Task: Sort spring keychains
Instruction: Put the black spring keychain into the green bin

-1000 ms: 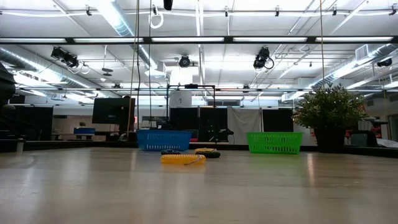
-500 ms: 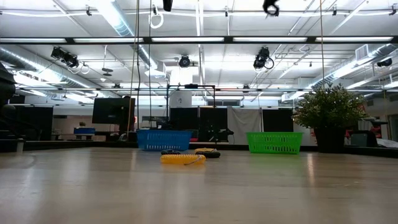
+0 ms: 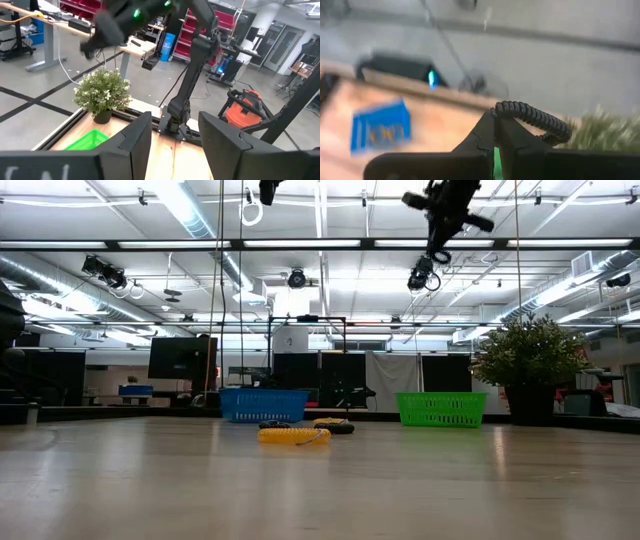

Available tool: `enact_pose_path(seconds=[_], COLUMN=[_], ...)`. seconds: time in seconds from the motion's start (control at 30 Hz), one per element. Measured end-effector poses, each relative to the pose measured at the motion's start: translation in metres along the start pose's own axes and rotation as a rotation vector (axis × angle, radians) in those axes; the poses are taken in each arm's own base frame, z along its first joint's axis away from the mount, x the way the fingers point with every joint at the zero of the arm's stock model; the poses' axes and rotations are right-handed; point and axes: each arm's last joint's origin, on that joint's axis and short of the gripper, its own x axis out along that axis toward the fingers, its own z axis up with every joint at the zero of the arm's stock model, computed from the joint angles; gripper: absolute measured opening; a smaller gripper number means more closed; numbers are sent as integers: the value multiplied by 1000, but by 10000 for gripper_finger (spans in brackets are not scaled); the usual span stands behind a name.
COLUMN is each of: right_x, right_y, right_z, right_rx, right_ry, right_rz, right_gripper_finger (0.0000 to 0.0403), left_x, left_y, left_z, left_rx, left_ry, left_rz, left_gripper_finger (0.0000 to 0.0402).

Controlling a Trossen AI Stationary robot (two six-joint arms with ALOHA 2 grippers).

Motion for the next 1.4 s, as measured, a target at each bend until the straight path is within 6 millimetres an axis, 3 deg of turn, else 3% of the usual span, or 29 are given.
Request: enact_pose_path(seconds=[0.17, 0.5, 0.83, 1.4], right_x=[45, 116, 146, 209], right_y=[12, 45, 54, 24], right_z=[-18, -38, -49, -120], right_rx=[-114, -201, -193, -156], right_ry=[257, 434, 477, 642], right_rz=[-76, -45, 36, 33], right_gripper_finger=[2, 2, 2, 2], left_x=[0, 0, 0, 0], left_y=[0, 1, 2, 2], left_z=[0, -4, -6, -7], left_rx=[0, -4, -6, -6], left_ry=[1, 39, 63, 68], left_rz=[0, 11, 18, 27], left_gripper_finger=[167, 167, 167, 167])
